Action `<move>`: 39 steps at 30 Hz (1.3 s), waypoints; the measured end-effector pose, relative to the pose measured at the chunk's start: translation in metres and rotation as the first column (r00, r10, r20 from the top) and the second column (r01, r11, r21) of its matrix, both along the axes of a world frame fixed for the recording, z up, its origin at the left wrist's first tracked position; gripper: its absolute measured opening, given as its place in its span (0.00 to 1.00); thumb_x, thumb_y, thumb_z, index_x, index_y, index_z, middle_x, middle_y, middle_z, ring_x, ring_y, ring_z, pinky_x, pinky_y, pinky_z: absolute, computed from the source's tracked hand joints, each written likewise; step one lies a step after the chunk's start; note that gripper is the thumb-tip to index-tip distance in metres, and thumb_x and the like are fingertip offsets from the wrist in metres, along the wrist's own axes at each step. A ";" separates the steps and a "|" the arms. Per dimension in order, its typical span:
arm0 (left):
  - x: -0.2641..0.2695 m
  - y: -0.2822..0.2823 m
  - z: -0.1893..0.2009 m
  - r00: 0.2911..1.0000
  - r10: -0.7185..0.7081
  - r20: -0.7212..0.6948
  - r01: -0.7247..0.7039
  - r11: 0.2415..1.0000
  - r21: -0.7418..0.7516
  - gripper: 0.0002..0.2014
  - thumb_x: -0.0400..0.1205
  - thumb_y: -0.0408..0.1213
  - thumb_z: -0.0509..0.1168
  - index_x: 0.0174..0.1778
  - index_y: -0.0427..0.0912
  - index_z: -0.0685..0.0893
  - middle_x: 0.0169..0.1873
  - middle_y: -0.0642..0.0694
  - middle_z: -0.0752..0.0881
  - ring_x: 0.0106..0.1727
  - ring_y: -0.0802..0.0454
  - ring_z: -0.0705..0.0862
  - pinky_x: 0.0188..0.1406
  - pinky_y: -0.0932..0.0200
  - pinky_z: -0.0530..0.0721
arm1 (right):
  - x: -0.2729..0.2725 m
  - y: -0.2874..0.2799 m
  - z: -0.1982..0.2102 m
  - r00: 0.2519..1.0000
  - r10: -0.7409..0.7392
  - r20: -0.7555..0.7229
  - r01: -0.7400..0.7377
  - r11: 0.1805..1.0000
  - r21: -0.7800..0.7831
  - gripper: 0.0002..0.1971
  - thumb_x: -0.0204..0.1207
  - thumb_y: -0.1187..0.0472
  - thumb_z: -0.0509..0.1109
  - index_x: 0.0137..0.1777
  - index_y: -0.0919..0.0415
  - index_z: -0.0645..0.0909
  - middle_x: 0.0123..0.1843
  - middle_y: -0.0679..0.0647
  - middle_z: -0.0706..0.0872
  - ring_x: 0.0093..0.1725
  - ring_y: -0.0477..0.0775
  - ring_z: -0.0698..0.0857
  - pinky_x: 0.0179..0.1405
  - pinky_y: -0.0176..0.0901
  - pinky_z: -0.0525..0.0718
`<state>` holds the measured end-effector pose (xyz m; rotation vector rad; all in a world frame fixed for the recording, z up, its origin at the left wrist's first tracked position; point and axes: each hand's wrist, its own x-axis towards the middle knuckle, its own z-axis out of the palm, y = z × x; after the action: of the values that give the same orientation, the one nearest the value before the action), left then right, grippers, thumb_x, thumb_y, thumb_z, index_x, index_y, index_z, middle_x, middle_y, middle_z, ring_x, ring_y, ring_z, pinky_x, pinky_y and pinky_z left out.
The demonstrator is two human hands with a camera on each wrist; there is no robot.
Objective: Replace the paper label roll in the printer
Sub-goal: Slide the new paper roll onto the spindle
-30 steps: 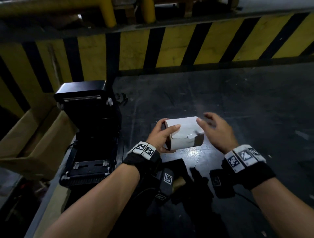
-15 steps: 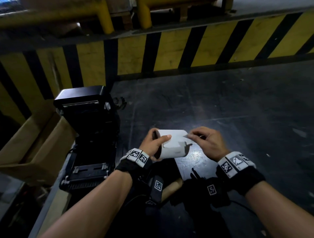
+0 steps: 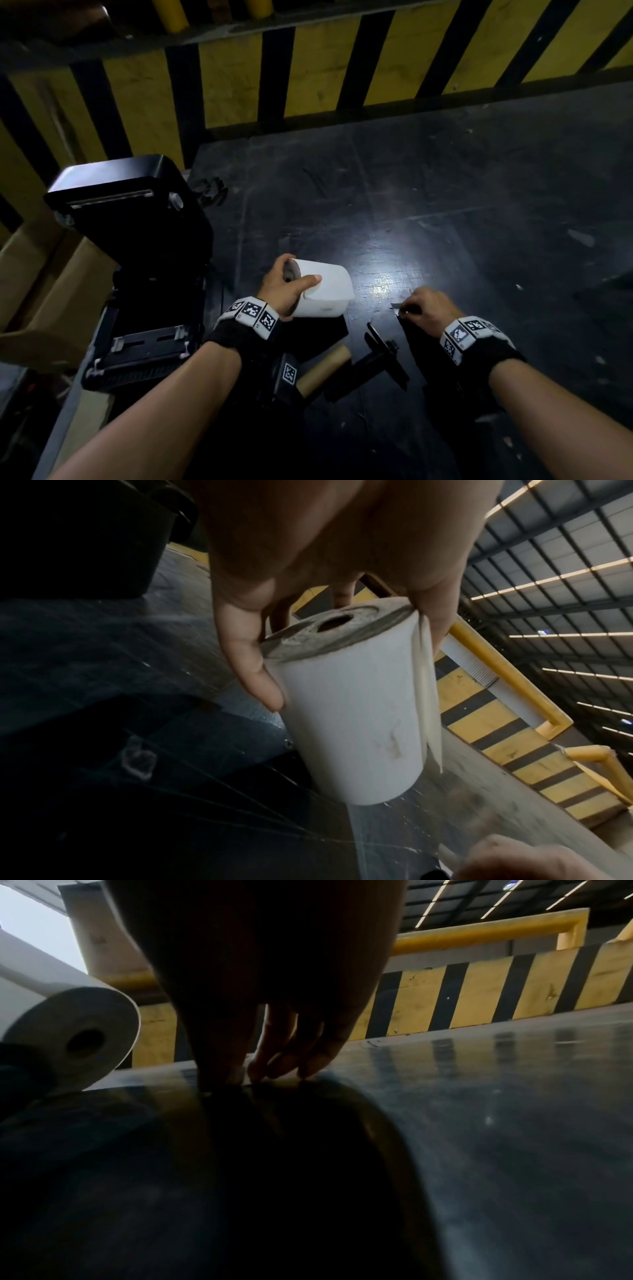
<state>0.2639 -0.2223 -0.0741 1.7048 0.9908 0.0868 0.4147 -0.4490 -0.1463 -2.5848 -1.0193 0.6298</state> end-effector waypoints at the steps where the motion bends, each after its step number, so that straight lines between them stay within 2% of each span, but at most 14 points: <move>1: 0.000 0.000 0.000 1.000 0.004 -0.005 -0.005 1.000 -0.009 0.25 0.73 0.43 0.73 0.65 0.51 0.73 0.56 0.48 0.76 0.54 0.45 0.76 0.53 0.47 0.82 | -0.001 -0.001 0.000 1.000 0.007 -0.001 -0.007 1.000 -0.003 0.13 0.71 0.54 0.72 0.53 0.56 0.87 0.50 0.57 0.85 0.51 0.56 0.83 0.51 0.44 0.79; 5: -0.003 0.001 0.000 0.999 0.034 -0.018 -0.035 0.997 -0.075 0.23 0.74 0.43 0.72 0.63 0.52 0.73 0.55 0.48 0.77 0.46 0.50 0.78 0.44 0.50 0.83 | -0.007 -0.008 0.005 1.000 0.018 -0.018 -0.018 1.000 -0.006 0.17 0.70 0.52 0.73 0.58 0.53 0.85 0.52 0.55 0.83 0.52 0.54 0.82 0.56 0.48 0.82; 9: -0.008 0.003 -0.003 0.997 0.080 -0.024 -0.082 0.988 -0.132 0.24 0.71 0.46 0.74 0.61 0.57 0.74 0.60 0.51 0.77 0.58 0.43 0.78 0.45 0.35 0.85 | -0.028 -0.012 0.014 0.985 -0.135 -0.104 0.150 0.977 0.153 0.16 0.72 0.46 0.70 0.54 0.55 0.85 0.50 0.55 0.88 0.47 0.50 0.85 0.49 0.42 0.81; 12: -0.014 0.001 -0.005 0.994 0.108 0.006 -0.107 0.985 -0.138 0.23 0.69 0.45 0.76 0.57 0.57 0.75 0.62 0.50 0.77 0.60 0.41 0.79 0.44 0.29 0.85 | -0.053 -0.009 0.009 0.954 -0.109 -0.280 0.133 0.989 0.067 0.24 0.70 0.43 0.70 0.61 0.55 0.81 0.55 0.55 0.88 0.53 0.52 0.85 0.53 0.40 0.80; 17: -0.029 -0.008 -0.007 0.987 0.146 0.063 -0.129 0.965 -0.227 0.22 0.70 0.42 0.75 0.58 0.56 0.75 0.65 0.49 0.78 0.63 0.39 0.79 0.44 0.33 0.86 | -0.067 -0.015 -0.002 0.944 -0.104 -0.314 0.148 0.982 0.117 0.21 0.67 0.47 0.75 0.59 0.56 0.83 0.58 0.54 0.88 0.55 0.51 0.85 0.58 0.40 0.80; 19: -0.035 -0.010 -0.001 0.985 0.138 0.105 -0.109 0.963 -0.247 0.21 0.72 0.41 0.74 0.58 0.55 0.75 0.64 0.48 0.79 0.59 0.41 0.80 0.40 0.37 0.86 | -0.069 -0.019 -0.002 0.926 -0.135 -0.352 0.195 0.971 0.142 0.17 0.66 0.50 0.77 0.54 0.55 0.84 0.56 0.54 0.89 0.54 0.51 0.85 0.57 0.40 0.79; 21: -0.039 -0.011 0.005 0.981 0.128 0.146 -0.085 0.960 -0.268 0.19 0.73 0.40 0.73 0.56 0.55 0.75 0.60 0.49 0.79 0.56 0.42 0.80 0.39 0.38 0.86 | -0.068 -0.025 0.000 0.904 -0.170 -0.392 0.256 0.950 0.178 0.11 0.63 0.51 0.79 0.44 0.50 0.84 0.52 0.55 0.89 0.53 0.53 0.86 0.60 0.47 0.82; 23: -0.042 -0.012 0.013 0.971 0.121 0.206 -0.058 0.955 -0.289 0.17 0.74 0.38 0.72 0.55 0.55 0.75 0.56 0.51 0.79 0.53 0.45 0.80 0.34 0.42 0.87 | -0.063 -0.034 0.001 0.896 -0.194 -0.401 0.292 0.935 0.200 0.09 0.62 0.52 0.80 0.37 0.47 0.82 0.46 0.56 0.90 0.50 0.56 0.88 0.57 0.50 0.84; 26: -0.047 -0.012 0.023 0.950 0.087 0.298 -0.008 0.966 -0.259 0.14 0.76 0.37 0.70 0.51 0.55 0.76 0.49 0.54 0.80 0.46 0.50 0.81 0.32 0.47 0.86 | -0.052 -0.053 0.013 0.905 -0.221 -0.363 0.316 0.921 0.227 0.10 0.61 0.53 0.81 0.40 0.52 0.86 0.41 0.57 0.91 0.43 0.56 0.88 0.45 0.47 0.87; 28: -0.051 -0.011 0.031 0.938 0.061 0.340 0.027 0.968 -0.249 0.13 0.76 0.37 0.70 0.49 0.58 0.76 0.48 0.53 0.81 0.47 0.49 0.82 0.33 0.46 0.86 | -0.042 -0.065 0.030 0.899 -0.284 -0.335 0.386 0.874 0.296 0.12 0.63 0.57 0.80 0.45 0.60 0.87 0.39 0.59 0.90 0.39 0.56 0.88 0.37 0.40 0.84; 30: -0.055 -0.010 0.040 0.924 0.029 0.380 0.070 0.967 -0.245 0.14 0.73 0.39 0.73 0.49 0.59 0.77 0.51 0.49 0.82 0.49 0.46 0.83 0.31 0.47 0.86 | -0.031 -0.072 0.054 0.881 -0.369 -0.294 0.465 0.790 0.399 0.13 0.63 0.58 0.80 0.47 0.61 0.87 0.41 0.60 0.89 0.39 0.55 0.87 0.35 0.38 0.84; 34: -0.060 -0.009 0.057 0.893 -0.006 0.451 0.135 0.957 -0.255 0.28 0.59 0.47 0.76 0.55 0.59 0.78 0.53 0.46 0.82 0.51 0.43 0.84 0.29 0.46 0.86 | -0.026 -0.061 0.101 0.819 -0.411 -0.400 0.572 0.528 0.628 0.17 0.65 0.62 0.78 0.52 0.67 0.84 0.46 0.64 0.87 0.38 0.55 0.86 0.34 0.38 0.89; 36: -0.061 -0.009 0.063 0.872 -0.022 0.489 0.168 0.952 -0.258 0.30 0.56 0.49 0.76 0.56 0.59 0.79 0.51 0.47 0.82 0.49 0.44 0.85 0.29 0.46 0.86 | -0.035 -0.047 0.116 0.811 -0.409 -0.418 0.579 0.459 0.674 0.16 0.65 0.60 0.79 0.51 0.64 0.85 0.46 0.62 0.88 0.40 0.56 0.88 0.40 0.42 0.89; 39: -0.066 -0.009 0.071 0.845 -0.041 0.533 0.208 0.944 -0.257 0.26 0.56 0.48 0.76 0.52 0.61 0.80 0.47 0.49 0.84 0.47 0.45 0.85 0.35 0.41 0.86 | -0.052 -0.032 0.133 0.817 -0.421 -0.394 0.560 0.423 0.712 0.15 0.64 0.57 0.79 0.50 0.62 0.86 0.45 0.59 0.90 0.44 0.56 0.89 0.50 0.50 0.88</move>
<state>0.1975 -0.2310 -0.0031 1.3455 0.4507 0.2821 0.3627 -0.4813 -0.0138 -1.7825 -0.2819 0.1181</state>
